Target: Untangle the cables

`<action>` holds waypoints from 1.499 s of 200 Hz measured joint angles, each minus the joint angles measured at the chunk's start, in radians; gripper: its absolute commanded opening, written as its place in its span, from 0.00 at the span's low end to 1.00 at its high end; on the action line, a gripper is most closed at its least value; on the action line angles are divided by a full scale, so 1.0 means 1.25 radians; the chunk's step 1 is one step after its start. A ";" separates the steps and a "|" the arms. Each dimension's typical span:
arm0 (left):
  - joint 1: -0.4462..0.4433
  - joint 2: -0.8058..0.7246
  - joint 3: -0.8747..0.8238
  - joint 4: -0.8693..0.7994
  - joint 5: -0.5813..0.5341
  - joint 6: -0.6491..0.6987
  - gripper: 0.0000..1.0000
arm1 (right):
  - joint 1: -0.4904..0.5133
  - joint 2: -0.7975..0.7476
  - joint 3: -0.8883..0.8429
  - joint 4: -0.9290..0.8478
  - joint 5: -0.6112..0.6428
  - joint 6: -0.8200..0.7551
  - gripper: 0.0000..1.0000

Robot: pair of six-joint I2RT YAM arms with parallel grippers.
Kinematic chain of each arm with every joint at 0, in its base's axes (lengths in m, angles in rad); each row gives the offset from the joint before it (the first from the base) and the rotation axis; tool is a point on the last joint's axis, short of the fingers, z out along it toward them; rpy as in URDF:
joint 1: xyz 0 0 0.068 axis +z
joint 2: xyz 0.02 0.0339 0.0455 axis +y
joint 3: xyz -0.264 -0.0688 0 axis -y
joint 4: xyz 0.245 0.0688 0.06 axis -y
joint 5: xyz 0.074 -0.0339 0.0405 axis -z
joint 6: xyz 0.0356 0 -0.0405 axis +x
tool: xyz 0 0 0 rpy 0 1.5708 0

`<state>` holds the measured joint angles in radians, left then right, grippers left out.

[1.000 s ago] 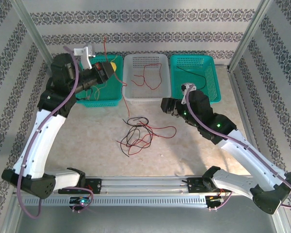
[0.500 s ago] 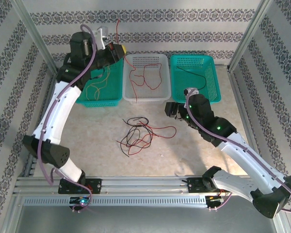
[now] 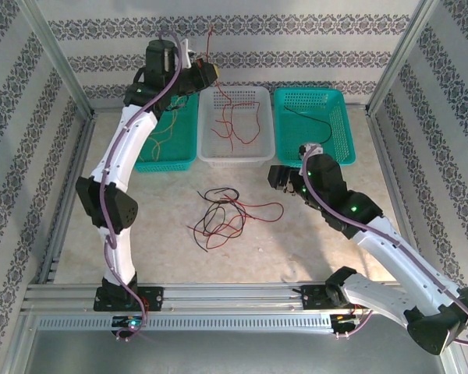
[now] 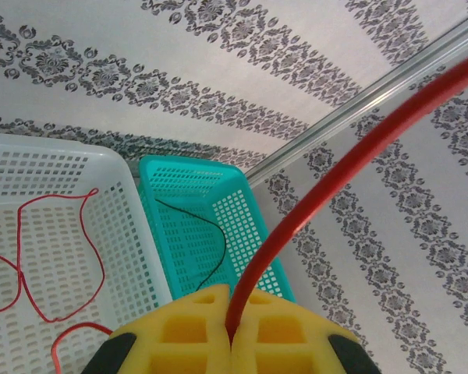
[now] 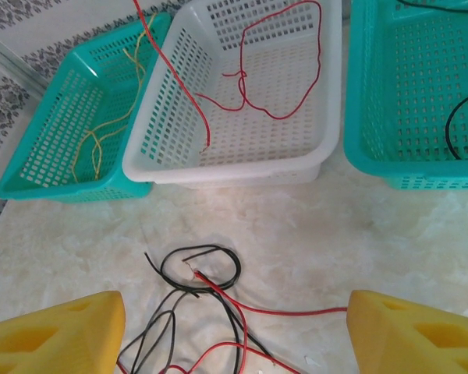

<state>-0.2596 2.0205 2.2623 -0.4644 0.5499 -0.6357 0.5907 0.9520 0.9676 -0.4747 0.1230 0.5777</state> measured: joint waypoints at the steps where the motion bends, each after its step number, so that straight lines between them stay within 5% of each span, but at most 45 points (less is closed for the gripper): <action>1: 0.000 0.004 0.004 0.000 0.000 0.000 0.00 | 0.000 0.000 -0.001 0.000 0.000 0.000 0.75; 14: 0.000 0.050 0.052 -0.005 0.006 -0.004 0.01 | 0.000 0.000 -0.009 0.000 -0.002 0.002 0.75; 34: 0.000 0.139 0.141 -0.004 0.026 -0.017 0.38 | 0.000 0.000 -0.017 0.000 -0.006 0.005 0.75; 47: 0.000 0.198 0.186 -0.005 0.037 -0.027 0.50 | 0.000 0.000 -0.022 0.000 -0.006 0.009 0.75; 81: 0.000 0.310 0.224 -0.042 0.042 -0.038 0.63 | 0.000 0.002 -0.024 0.000 -0.006 0.014 0.75; 121: -0.001 0.298 0.217 -0.133 -0.004 0.008 0.68 | 0.000 0.046 -0.021 0.006 -0.013 0.015 0.75; 150: -0.011 0.131 0.060 -0.155 -0.063 0.069 0.73 | 0.005 0.116 0.011 0.006 -0.037 0.017 0.74; 195: -0.063 -0.408 -0.540 0.026 -0.109 0.099 0.73 | 0.068 0.245 0.060 -0.007 -0.062 0.024 0.72; 219: -0.063 -0.633 -0.738 0.038 -0.110 0.097 0.65 | 0.105 0.325 0.075 -0.006 -0.078 0.039 0.68; 255: -0.063 -0.840 -0.959 0.000 -0.091 0.089 0.59 | 0.132 0.484 0.114 -0.028 -0.084 0.060 0.55; 300: -0.063 -0.952 -1.163 -0.050 -0.101 0.039 0.56 | 0.172 0.601 0.150 -0.046 -0.104 0.089 0.56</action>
<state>-0.3386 0.8299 0.8085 -0.5274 0.4232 -0.5873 0.8059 1.7027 1.1549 -0.5327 -0.0067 0.6888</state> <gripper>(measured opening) 0.564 0.561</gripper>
